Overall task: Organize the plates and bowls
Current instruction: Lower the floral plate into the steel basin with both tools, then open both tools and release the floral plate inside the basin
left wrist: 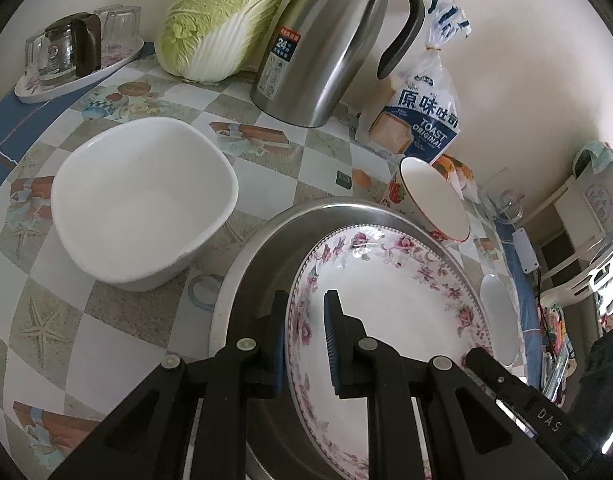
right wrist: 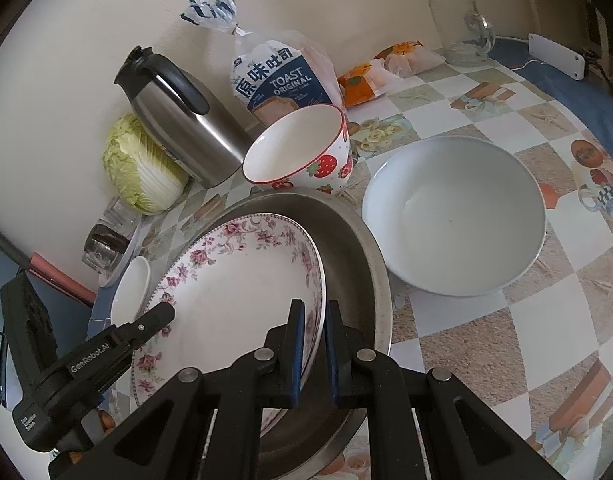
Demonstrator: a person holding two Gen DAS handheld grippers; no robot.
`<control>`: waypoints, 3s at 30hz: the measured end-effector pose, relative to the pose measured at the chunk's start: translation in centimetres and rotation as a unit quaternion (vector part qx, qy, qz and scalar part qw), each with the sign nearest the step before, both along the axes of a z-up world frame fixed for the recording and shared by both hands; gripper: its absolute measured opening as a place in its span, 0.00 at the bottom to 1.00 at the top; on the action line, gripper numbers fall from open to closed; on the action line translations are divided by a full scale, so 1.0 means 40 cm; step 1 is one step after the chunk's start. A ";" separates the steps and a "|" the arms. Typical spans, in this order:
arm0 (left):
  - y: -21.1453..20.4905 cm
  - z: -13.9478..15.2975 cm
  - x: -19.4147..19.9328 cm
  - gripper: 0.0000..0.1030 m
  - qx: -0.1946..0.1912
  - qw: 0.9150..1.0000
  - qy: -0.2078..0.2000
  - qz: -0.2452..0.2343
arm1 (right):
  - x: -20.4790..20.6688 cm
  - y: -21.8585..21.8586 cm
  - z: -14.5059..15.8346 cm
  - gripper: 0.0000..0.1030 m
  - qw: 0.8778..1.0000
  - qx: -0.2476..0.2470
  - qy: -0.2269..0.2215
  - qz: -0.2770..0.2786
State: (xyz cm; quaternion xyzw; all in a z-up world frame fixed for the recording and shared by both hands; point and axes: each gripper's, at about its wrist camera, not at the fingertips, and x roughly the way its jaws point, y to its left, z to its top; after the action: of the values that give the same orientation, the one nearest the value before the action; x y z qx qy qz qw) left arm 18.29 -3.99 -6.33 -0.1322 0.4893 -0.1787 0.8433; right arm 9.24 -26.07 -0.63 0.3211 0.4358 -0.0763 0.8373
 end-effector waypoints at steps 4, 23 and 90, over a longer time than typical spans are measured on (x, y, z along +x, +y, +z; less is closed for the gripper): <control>-0.009 -0.007 0.000 0.15 0.009 1.000 0.003 -0.002 | -0.002 -0.003 0.000 0.10 1.000 0.000 -0.001 -0.002; -0.028 -0.011 -0.003 0.16 0.051 0.999 -0.003 -0.003 | 0.008 0.034 0.013 0.13 0.998 -0.065 0.018 0.012; 0.001 0.080 -0.013 0.75 0.134 0.990 0.031 0.032 | -0.019 0.004 0.125 0.59 0.987 -0.148 0.063 0.005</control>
State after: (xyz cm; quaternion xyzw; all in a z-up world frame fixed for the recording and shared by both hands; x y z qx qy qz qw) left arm 17.76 -3.93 -3.11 -0.0389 0.5307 -0.0801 0.8429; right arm 8.49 -25.91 4.39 0.1863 0.4735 -0.1557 0.8467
